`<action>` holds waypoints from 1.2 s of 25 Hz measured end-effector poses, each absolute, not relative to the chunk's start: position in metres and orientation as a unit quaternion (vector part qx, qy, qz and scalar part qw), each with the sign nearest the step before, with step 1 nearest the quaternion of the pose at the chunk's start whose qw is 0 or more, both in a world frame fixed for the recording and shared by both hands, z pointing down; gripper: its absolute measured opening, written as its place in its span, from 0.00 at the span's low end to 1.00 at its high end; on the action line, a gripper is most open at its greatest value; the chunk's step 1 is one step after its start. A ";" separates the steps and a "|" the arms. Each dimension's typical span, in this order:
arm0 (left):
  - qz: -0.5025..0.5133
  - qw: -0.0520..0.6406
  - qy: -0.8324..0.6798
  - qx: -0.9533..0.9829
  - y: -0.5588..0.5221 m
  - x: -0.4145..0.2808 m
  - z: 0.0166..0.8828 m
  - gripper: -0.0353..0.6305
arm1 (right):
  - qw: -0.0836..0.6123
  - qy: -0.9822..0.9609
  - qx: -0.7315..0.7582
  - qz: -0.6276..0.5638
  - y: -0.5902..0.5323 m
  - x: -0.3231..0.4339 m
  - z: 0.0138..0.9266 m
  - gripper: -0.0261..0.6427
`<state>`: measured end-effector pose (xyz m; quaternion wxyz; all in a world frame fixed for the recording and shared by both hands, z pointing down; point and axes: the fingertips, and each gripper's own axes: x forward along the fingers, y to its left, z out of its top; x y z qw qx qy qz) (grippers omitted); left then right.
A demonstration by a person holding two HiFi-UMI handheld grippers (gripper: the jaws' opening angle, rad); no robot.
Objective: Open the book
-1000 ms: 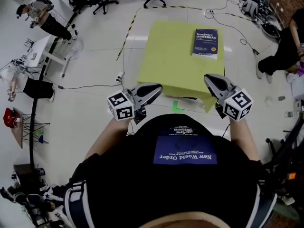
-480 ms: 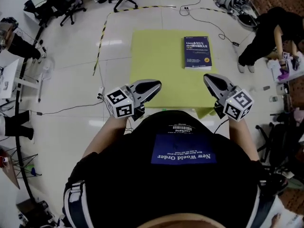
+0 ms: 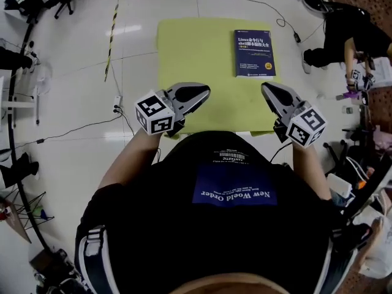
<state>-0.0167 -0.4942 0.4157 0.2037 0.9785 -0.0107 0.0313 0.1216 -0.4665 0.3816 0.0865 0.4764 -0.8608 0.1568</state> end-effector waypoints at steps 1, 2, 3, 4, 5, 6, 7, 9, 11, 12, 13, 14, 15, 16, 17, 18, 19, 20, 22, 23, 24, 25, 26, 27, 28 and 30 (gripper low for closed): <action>0.039 0.205 -0.020 0.978 -0.496 -0.010 0.419 0.07 | 0.086 -0.865 0.469 0.156 -0.473 0.128 0.386 0.02; 0.046 0.208 -0.031 0.977 -0.498 -0.004 0.422 0.07 | 0.087 -0.869 0.462 0.154 -0.478 0.136 0.389 0.02; 0.052 0.211 -0.043 0.975 -0.500 0.003 0.423 0.07 | 0.085 -0.873 0.456 0.153 -0.481 0.144 0.390 0.02; 0.056 0.213 -0.054 0.974 -0.500 0.011 0.424 0.07 | 0.082 -0.876 0.451 0.152 -0.484 0.154 0.391 0.02; 0.061 0.214 -0.062 0.973 -0.499 0.021 0.424 0.07 | 0.078 -0.879 0.446 0.151 -0.486 0.164 0.391 0.02; 0.067 0.213 -0.067 0.973 -0.498 0.032 0.425 0.07 | 0.073 -0.881 0.443 0.149 -0.487 0.174 0.391 0.02; 0.074 0.209 -0.068 0.973 -0.496 0.042 0.426 0.09 | 0.068 -0.882 0.442 0.147 -0.488 0.183 0.391 0.02; 0.094 0.193 -0.062 0.975 -0.493 0.060 0.424 0.16 | 0.058 -0.883 0.442 0.144 -0.487 0.196 0.385 0.02; 0.119 0.171 -0.049 0.977 -0.494 0.080 0.422 0.24 | 0.051 -0.883 0.445 0.138 -0.485 0.206 0.375 0.02; 0.134 0.158 -0.042 0.978 -0.495 0.090 0.424 0.27 | 0.049 -0.883 0.448 0.134 -0.484 0.211 0.369 0.02; 0.150 0.144 -0.036 0.977 -0.496 0.101 0.427 0.30 | 0.047 -0.882 0.451 0.130 -0.482 0.216 0.366 0.02; 0.168 0.129 -0.032 0.977 -0.497 0.111 0.433 0.34 | 0.045 -0.880 0.455 0.127 -0.481 0.222 0.363 0.02; 0.186 0.113 -0.031 0.976 -0.499 0.121 0.440 0.38 | 0.044 -0.878 0.460 0.125 -0.480 0.228 0.362 0.02; 0.204 0.096 -0.031 0.974 -0.502 0.130 0.447 0.43 | 0.043 -0.874 0.467 0.124 -0.478 0.234 0.363 0.02; 0.223 0.079 -0.032 0.971 -0.506 0.139 0.456 0.49 | 0.042 -0.870 0.475 0.125 -0.478 0.242 0.366 0.02; 0.242 0.059 -0.032 0.968 -0.510 0.148 0.465 0.53 | 0.041 -0.865 0.483 0.128 -0.478 0.249 0.370 0.02; 0.261 0.038 -0.031 0.964 -0.514 0.156 0.475 0.55 | 0.041 -0.860 0.491 0.132 -0.478 0.257 0.375 0.02; 0.281 0.018 -0.027 0.959 -0.518 0.164 0.485 0.55 | 0.040 -0.855 0.498 0.138 -0.479 0.264 0.381 0.02; 0.315 -0.018 -0.017 0.949 -0.523 0.178 0.509 0.55 | 0.038 -0.846 0.510 0.151 -0.481 0.276 0.397 0.02; 0.329 -0.034 -0.013 0.943 -0.526 0.186 0.522 0.55 | 0.033 -0.842 0.515 0.159 -0.484 0.282 0.405 0.02; 0.342 -0.049 -0.010 0.938 -0.530 0.194 0.534 0.55 | 0.026 -0.838 0.519 0.166 -0.487 0.287 0.413 0.02; 0.355 -0.065 -0.009 0.933 -0.534 0.203 0.547 0.55 | 0.017 -0.834 0.524 0.174 -0.489 0.292 0.421 0.02; 0.367 -0.081 -0.009 0.926 -0.537 0.211 0.560 0.55 | 0.008 -0.830 0.528 0.180 -0.491 0.296 0.430 0.02; 0.381 -0.100 -0.010 0.919 -0.541 0.220 0.573 0.55 | 0.001 -0.827 0.531 0.185 -0.492 0.299 0.438 0.02; 0.393 -0.122 -0.011 0.911 -0.545 0.230 0.585 0.55 | -0.005 -0.826 0.532 0.188 -0.493 0.303 0.446 0.02; 0.410 -0.171 -0.014 0.896 -0.552 0.252 0.607 0.55 | -0.012 -0.824 0.532 0.195 -0.494 0.310 0.463 0.02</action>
